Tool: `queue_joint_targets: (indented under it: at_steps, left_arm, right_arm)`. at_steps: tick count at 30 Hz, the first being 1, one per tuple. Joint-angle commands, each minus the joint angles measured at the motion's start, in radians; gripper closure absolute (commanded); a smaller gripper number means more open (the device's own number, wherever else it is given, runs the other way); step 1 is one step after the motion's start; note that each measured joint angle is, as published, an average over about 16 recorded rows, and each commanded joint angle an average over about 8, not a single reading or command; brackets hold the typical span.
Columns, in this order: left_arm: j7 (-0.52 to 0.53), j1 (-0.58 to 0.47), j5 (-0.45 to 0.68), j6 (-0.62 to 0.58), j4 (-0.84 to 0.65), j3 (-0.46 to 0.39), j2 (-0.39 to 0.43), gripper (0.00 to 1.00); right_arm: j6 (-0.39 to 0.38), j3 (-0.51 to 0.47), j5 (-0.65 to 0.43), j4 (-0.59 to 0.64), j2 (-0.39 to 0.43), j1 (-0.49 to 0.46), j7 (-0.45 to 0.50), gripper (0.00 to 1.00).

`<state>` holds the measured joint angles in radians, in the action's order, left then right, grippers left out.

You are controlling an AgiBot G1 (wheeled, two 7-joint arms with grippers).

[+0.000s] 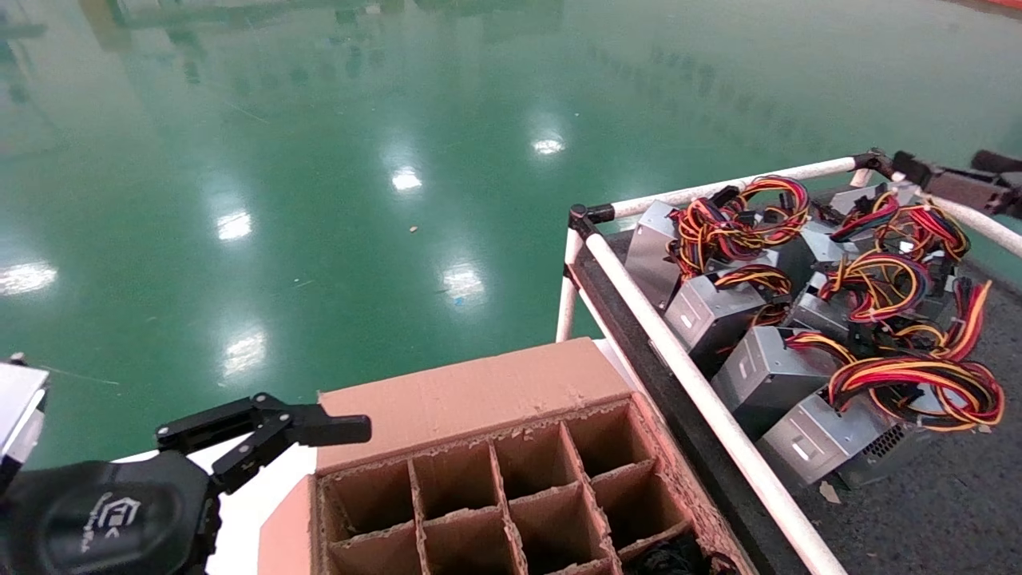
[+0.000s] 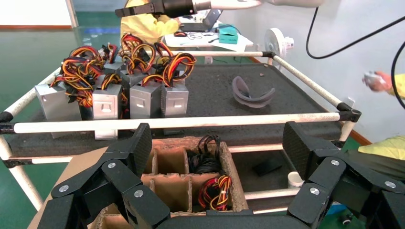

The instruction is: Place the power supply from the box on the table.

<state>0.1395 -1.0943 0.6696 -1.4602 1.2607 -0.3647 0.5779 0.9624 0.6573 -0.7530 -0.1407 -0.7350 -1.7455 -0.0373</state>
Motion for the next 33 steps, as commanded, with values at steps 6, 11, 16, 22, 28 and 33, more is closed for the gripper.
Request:
queue_joint_targets:
  at_steps: [6, 11, 16, 22, 28, 33]
  left_arm:
    - [0.000, 0.000, 0.000, 0.000, 0.000, 0.000, 0.000, 0.00]
    - [0.000, 0.000, 0.000, 0.000, 0.000, 0.000, 0.000, 0.00]
    - [0.000, 0.000, 0.000, 0.000, 0.000, 0.000, 0.000, 0.00]
    - [0.000, 0.000, 0.000, 0.000, 0.000, 0.000, 0.000, 0.00]
    - [0.000, 0.000, 0.000, 0.000, 0.000, 0.000, 0.000, 0.00]
    - [0.000, 0.000, 0.000, 0.000, 0.000, 0.000, 0.000, 0.00]
  right_arm:
    - [0.067, -0.047, 0.003, -0.143, 0.015, 0.084, 0.029, 0.00]
    - [0.116, -0.082, 0.005, -0.249, 0.027, 0.146, 0.049, 0.00]
    - [0.165, -0.117, 0.007, -0.354, 0.038, 0.208, 0.070, 0.00]
    - [0.224, -0.159, 0.009, -0.481, 0.052, 0.282, 0.095, 0.00]
    - [0.283, -0.201, 0.012, -0.607, 0.065, 0.356, 0.120, 0.00]
    - [0.317, -0.225, 0.013, -0.681, 0.073, 0.399, 0.134, 0.00]
